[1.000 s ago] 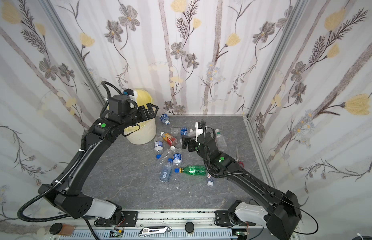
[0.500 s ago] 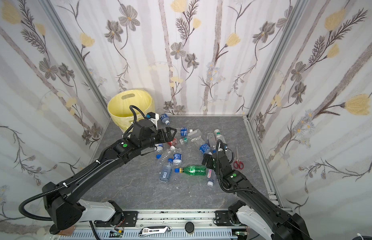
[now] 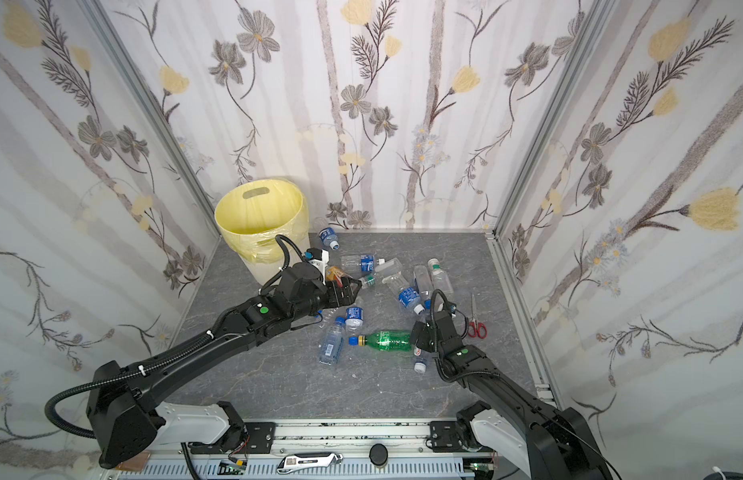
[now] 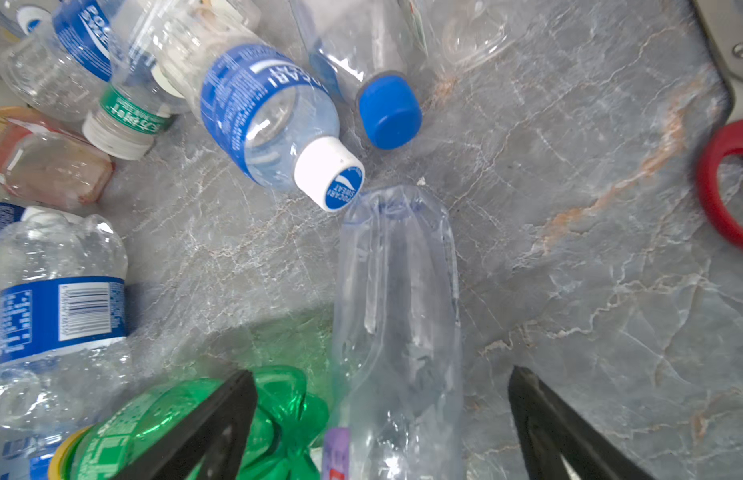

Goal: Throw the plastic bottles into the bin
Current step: 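Grasp the crushed clear Ganten bottle with the right gripper while the left returns, then lift the clear bottle with the right gripper toward the left gripper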

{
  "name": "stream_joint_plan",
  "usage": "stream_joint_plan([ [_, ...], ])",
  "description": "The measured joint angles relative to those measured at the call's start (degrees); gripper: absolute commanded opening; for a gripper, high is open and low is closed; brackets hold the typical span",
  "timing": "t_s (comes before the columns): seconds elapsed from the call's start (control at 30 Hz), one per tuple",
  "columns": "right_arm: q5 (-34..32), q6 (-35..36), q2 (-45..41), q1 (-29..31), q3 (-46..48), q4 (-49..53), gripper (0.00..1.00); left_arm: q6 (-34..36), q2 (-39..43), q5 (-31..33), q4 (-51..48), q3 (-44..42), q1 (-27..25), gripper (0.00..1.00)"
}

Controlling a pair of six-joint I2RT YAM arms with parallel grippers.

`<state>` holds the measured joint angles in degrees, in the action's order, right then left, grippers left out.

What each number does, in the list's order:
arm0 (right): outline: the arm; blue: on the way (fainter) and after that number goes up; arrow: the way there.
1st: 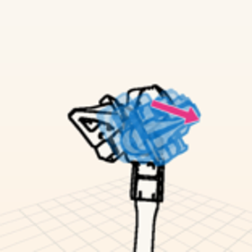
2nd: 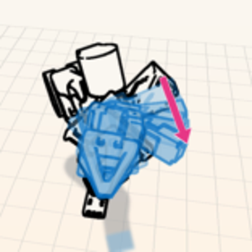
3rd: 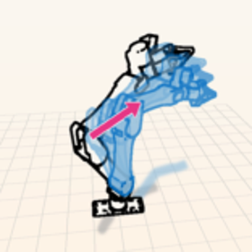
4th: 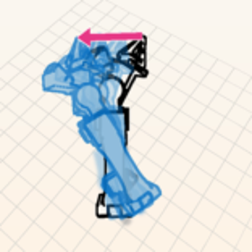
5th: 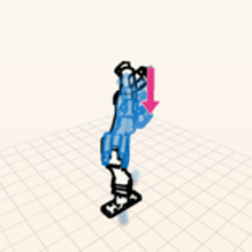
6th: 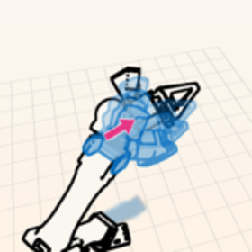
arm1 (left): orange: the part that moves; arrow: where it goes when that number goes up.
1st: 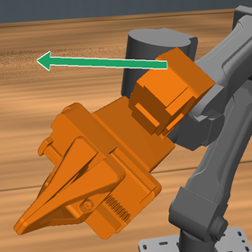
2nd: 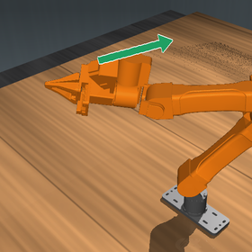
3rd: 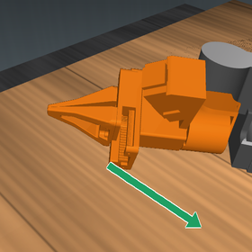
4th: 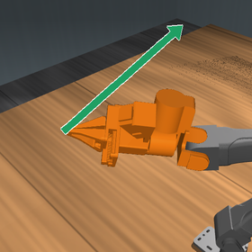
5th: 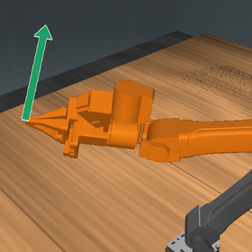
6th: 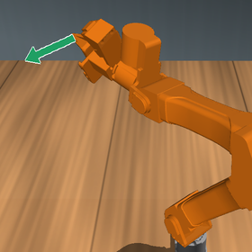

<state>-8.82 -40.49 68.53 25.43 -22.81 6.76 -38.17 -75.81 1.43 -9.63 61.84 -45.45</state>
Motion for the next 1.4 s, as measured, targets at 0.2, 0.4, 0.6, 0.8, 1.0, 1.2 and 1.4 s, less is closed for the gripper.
stream_joint_plan([
  [0.2, 2.84, 0.02, 4.70, -0.66, 0.09, -2.62, 0.88, -0.63, -0.83, -0.02, 0.87, -0.90, -0.20, 1.00],
  [0.4, 3.98, 0.04, 6.36, -1.14, 0.11, -4.28, 0.80, -0.79, -1.84, -0.02, 1.11, -1.07, -0.20, 1.00],
  [0.6, 4.26, 0.02, 6.56, -1.66, 0.33, -5.22, 0.71, -0.81, -3.37, -0.17, 1.31, -1.07, -0.20, 1.00],
  [0.8, 5.35, 0.04, 6.64, -1.81, 1.01, -5.31, 0.68, -0.85, -4.00, -0.24, 1.42, -1.07, -0.20, 1.00],
  [1.0, 5.46, 0.02, 6.64, -1.88, 1.46, -5.92, 0.57, -1.01, -4.11, -0.26, 1.88, -1.22, -0.20, 1.00],
  [1.2, 5.49, 0.00, 5.84, -2.03, 1.73, -6.60, 0.53, -1.18, -4.42, -1.05, 2.32, -1.77, -0.20, 1.00],
  [1.4, 5.92, -0.63, 1.86, -2.14, 1.70, -6.25, 0.52, -1.25, -4.42, -2.03, 2.49, -1.86, -0.20, 1.00],
])
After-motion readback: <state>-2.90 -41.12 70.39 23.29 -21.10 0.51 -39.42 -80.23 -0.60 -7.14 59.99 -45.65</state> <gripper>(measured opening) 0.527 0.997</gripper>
